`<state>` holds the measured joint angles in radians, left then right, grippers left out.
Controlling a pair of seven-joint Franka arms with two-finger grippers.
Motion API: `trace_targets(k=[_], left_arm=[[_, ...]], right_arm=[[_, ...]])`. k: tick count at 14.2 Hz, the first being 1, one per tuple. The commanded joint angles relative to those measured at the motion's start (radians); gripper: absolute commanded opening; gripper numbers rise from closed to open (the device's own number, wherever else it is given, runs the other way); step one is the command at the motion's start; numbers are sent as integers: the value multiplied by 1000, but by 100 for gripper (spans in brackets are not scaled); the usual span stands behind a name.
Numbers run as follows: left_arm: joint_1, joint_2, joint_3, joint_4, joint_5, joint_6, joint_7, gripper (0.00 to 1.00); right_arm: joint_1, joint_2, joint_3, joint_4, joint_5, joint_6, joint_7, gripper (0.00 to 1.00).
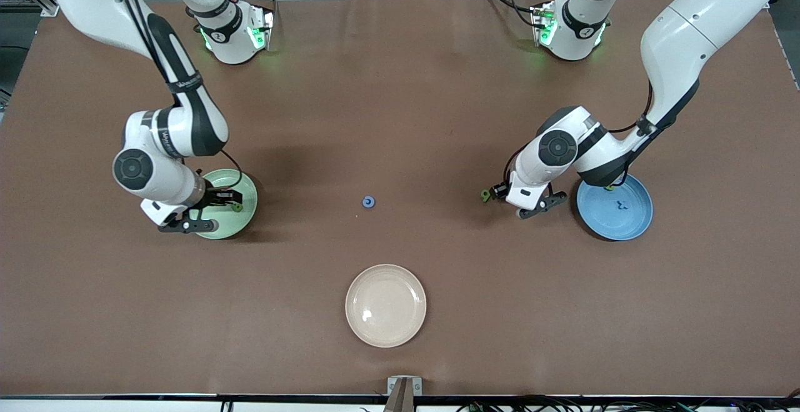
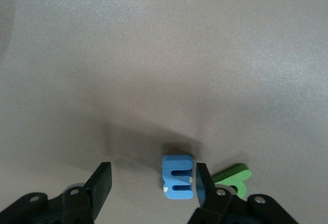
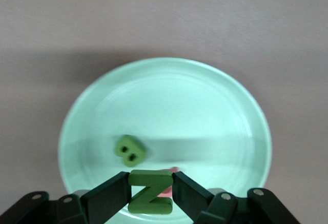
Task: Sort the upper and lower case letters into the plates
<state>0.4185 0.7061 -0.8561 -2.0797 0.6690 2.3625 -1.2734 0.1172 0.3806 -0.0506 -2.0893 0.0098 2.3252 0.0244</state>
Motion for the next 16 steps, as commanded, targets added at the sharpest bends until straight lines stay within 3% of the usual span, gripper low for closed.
trace_targets(k=[1, 2, 3, 8, 12, 16], left_arm=[[-4, -16, -1, -13, 0, 15, -14, 74], [-6, -14, 0, -11, 0, 15, -14, 74], [-6, -13, 0, -7, 0, 17, -15, 74], [-9, -8, -1, -6, 15, 23, -15, 73], [-10, -2, 6, -7, 21, 37, -15, 72], [-17, 6, 8, -2, 23, 49, -15, 71]], right_arm=[[-50, -11, 23, -21, -19, 13, -35, 24], [-51, -5, 23, -23, -16, 17, -35, 79], [-51, -3, 23, -25, -13, 29, -35, 100], [2, -8, 46, -12, 33, 19, 30, 100], [209, -3, 57, 43, 95, 29, 429, 100], [392, 115, 55, 190, 101, 37, 890, 100]])
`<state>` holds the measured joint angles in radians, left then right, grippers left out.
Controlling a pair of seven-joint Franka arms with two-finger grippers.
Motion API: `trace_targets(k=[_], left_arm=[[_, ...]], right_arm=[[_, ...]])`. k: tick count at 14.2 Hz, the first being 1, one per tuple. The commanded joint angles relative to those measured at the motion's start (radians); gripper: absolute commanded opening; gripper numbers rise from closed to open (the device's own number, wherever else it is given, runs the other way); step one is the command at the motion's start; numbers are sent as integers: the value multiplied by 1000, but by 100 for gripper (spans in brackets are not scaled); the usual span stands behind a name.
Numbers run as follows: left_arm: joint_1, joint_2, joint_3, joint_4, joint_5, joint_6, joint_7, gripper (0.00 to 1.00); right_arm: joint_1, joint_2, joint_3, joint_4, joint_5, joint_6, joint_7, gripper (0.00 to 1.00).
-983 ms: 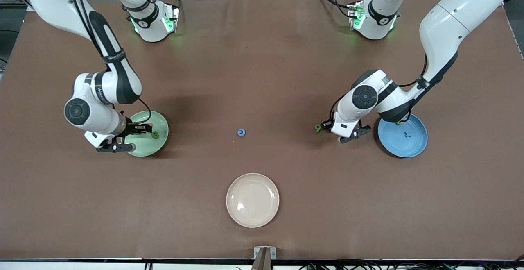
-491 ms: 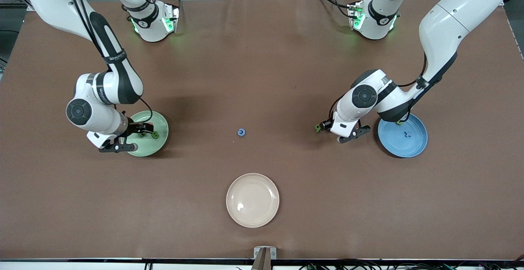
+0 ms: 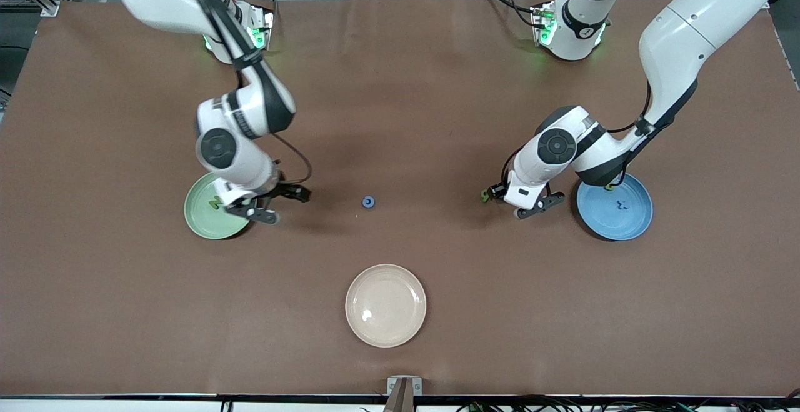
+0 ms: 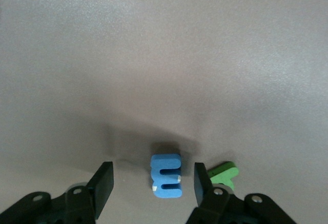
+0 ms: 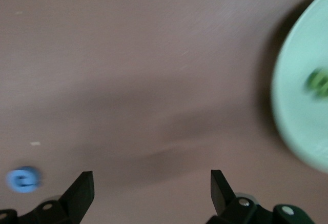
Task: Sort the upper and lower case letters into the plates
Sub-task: 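Grasp the blue E with the left gripper while the right gripper returns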
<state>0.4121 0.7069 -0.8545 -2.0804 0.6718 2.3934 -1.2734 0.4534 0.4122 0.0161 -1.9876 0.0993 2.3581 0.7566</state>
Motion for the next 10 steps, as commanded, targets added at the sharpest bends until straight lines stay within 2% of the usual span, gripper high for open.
trace_targets(k=[1, 5, 10], left_arm=[[-12, 8, 15, 0, 34, 21, -15, 69], [-13, 8, 25, -4, 41, 36, -15, 68], [-47, 8, 46, 2, 40, 36, -15, 59]], right_arm=[[92, 118, -13, 125, 5, 4, 235, 100], [165, 206, -13, 202, -3, 30, 358, 100], [202, 269, -15, 265, -4, 66, 429, 100]])
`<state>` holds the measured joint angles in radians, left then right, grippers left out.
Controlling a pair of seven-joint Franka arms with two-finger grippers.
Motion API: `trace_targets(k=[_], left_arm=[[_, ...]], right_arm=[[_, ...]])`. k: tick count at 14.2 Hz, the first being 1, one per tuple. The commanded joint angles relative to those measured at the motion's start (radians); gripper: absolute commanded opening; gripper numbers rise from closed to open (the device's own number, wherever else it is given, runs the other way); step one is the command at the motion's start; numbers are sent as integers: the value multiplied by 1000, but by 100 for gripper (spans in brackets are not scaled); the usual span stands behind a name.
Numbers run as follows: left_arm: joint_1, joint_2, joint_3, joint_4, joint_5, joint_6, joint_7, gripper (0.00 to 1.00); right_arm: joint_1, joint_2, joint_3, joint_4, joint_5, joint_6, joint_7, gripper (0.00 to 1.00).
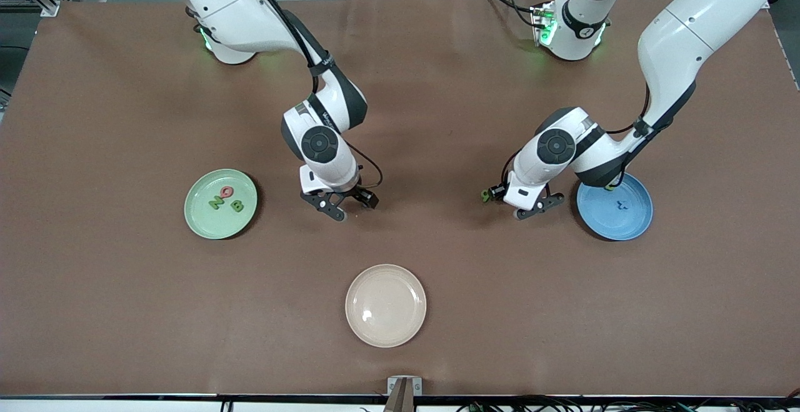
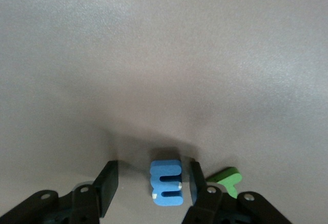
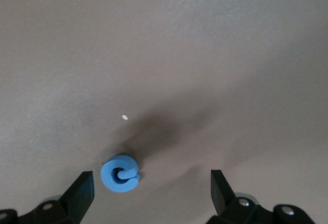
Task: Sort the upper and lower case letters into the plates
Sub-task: 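Grasp the blue E with the left gripper while the right gripper returns, then place the E on the blue plate while the right gripper grasps the e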
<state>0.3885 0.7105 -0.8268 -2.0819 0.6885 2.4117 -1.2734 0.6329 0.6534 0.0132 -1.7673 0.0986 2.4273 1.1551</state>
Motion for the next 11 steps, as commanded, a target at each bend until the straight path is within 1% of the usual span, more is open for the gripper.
trace_targets(k=[1, 4, 6, 8, 10, 11], left_arm=[[-34, 6, 29, 6, 23, 18, -15, 58], [-53, 9, 34, 14, 23, 18, -17, 44], [-53, 4, 34, 14, 25, 18, -14, 30], [-53, 3, 34, 14, 52, 18, -11, 22], [-54, 0, 34, 13, 86, 18, -12, 20], [-57, -5, 34, 13, 95, 18, -12, 17]], right_arm=[[30, 34, -13, 48, -3, -4, 35, 100], [45, 37, -16, 48, -11, -4, 37, 100], [50, 41, -16, 48, -54, -4, 38, 100], [53, 43, -16, 46, -92, -2, 38, 92], [54, 43, -16, 46, -102, -2, 37, 82], [54, 43, -16, 46, -102, -2, 37, 77]])
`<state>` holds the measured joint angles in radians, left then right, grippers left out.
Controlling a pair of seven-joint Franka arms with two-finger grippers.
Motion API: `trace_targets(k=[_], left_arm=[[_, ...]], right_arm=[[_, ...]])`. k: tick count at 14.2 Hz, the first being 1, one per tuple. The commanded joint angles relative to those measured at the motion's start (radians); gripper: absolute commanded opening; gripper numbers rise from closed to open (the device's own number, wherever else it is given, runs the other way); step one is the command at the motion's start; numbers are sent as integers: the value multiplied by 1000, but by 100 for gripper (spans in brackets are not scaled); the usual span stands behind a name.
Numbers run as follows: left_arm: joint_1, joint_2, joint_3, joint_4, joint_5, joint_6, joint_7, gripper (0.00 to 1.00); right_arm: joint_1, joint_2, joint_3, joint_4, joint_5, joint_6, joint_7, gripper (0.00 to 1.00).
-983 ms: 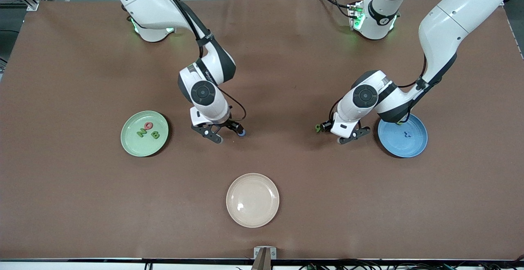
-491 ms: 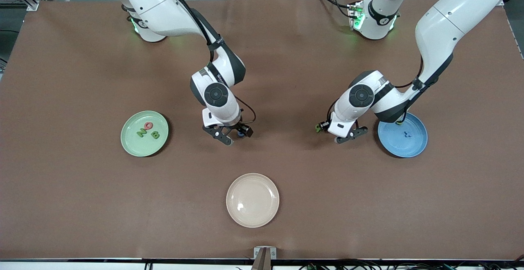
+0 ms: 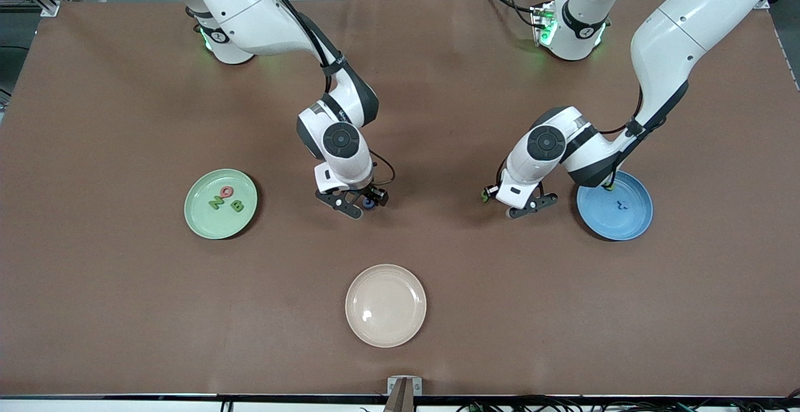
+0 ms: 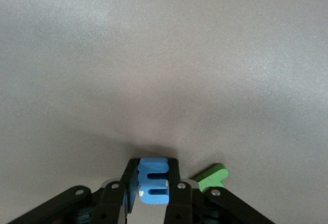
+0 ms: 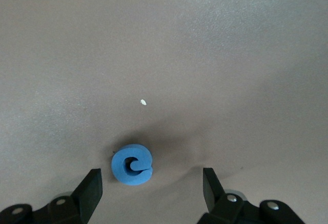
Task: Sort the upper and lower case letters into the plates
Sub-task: 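Place the E on the blue plate while the right gripper grasps the e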
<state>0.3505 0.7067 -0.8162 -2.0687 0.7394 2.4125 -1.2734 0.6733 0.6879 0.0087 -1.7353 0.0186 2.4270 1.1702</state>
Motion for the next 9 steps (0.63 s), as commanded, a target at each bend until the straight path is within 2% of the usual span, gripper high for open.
trace_targets(k=[1, 4, 6, 8, 9], left_arm=[[-19, -6, 22, -1, 47, 16, -12, 13], [-8, -50, 14, -4, 47, -7, 5, 10], [-4, -107, 3, -2, 47, -82, 55, 10], [45, -151, -40, -4, 44, -157, 135, 10], [97, -157, -85, -4, 35, -186, 179, 10]], right_arm=[[20, 8, -12, 14, -22, -2, 22, 73], [23, 10, -12, 14, -22, 9, 22, 68], [28, 19, -12, 14, -22, 17, 22, 64], [26, 21, -12, 14, -37, 17, 20, 60], [25, 22, -12, 14, -57, 18, 20, 59]])
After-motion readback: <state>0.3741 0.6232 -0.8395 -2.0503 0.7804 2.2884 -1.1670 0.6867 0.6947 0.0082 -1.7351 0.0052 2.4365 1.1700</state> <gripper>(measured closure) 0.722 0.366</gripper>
